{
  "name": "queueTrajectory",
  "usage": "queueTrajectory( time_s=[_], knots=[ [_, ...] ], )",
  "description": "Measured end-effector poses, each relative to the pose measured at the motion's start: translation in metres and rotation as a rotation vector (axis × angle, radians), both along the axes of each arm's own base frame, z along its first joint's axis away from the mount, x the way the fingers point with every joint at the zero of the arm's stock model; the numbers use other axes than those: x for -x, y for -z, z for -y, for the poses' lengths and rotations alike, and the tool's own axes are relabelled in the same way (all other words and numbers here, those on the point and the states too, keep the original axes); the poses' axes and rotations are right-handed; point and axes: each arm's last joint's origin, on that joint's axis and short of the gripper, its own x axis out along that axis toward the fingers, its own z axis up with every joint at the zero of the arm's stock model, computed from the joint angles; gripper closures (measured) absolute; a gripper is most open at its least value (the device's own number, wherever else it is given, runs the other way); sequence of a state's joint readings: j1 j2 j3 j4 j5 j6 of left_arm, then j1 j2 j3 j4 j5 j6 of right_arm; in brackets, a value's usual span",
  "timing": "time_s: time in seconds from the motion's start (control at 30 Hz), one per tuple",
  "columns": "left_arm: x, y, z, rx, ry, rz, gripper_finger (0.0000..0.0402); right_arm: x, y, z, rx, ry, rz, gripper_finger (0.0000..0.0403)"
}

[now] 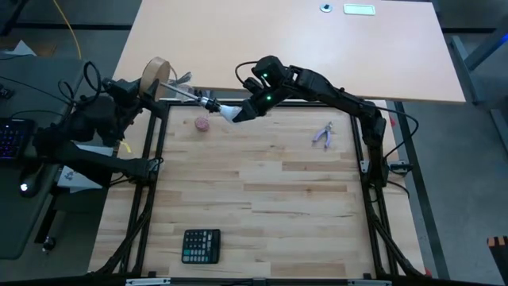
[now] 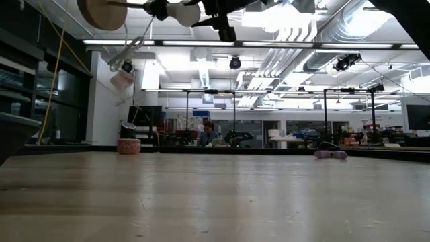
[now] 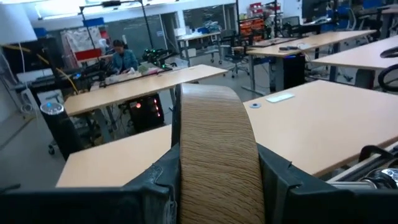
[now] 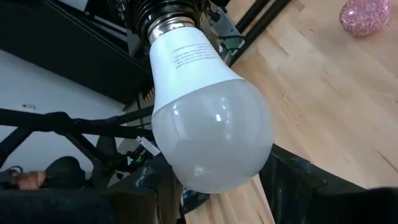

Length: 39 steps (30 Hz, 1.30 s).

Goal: Screw lightbulb
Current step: Insert the white lightbulb into the brown lamp

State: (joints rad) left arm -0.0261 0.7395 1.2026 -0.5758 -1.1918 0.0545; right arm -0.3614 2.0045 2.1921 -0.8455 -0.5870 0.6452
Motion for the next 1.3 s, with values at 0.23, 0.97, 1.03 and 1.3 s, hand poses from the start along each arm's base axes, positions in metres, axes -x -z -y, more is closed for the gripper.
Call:
queueTrajectory(
  time_s=[0.23,0.97,1.03,1.3],
  knots=[
    [0.000,0.000,0.000,0.010,0.007,0.016,0.0286,0.001,0.001,0.000,0.018,-0.021,0.002,0.0226],
    [0.003,-0.001,-0.001,0.020,-0.105,0.091,0.0286,0.028,0.004,0.009,0.555,-0.045,-0.205,0.0226],
    [0.001,0.000,-0.001,0.028,-0.109,0.104,0.0286,0.028,0.001,0.004,0.699,-0.031,-0.248,0.0226],
    [-0.021,0.006,-0.004,0.029,-0.195,0.094,0.0286,0.009,-0.006,-0.053,1.317,-0.101,-0.396,0.0226]
  ],
)
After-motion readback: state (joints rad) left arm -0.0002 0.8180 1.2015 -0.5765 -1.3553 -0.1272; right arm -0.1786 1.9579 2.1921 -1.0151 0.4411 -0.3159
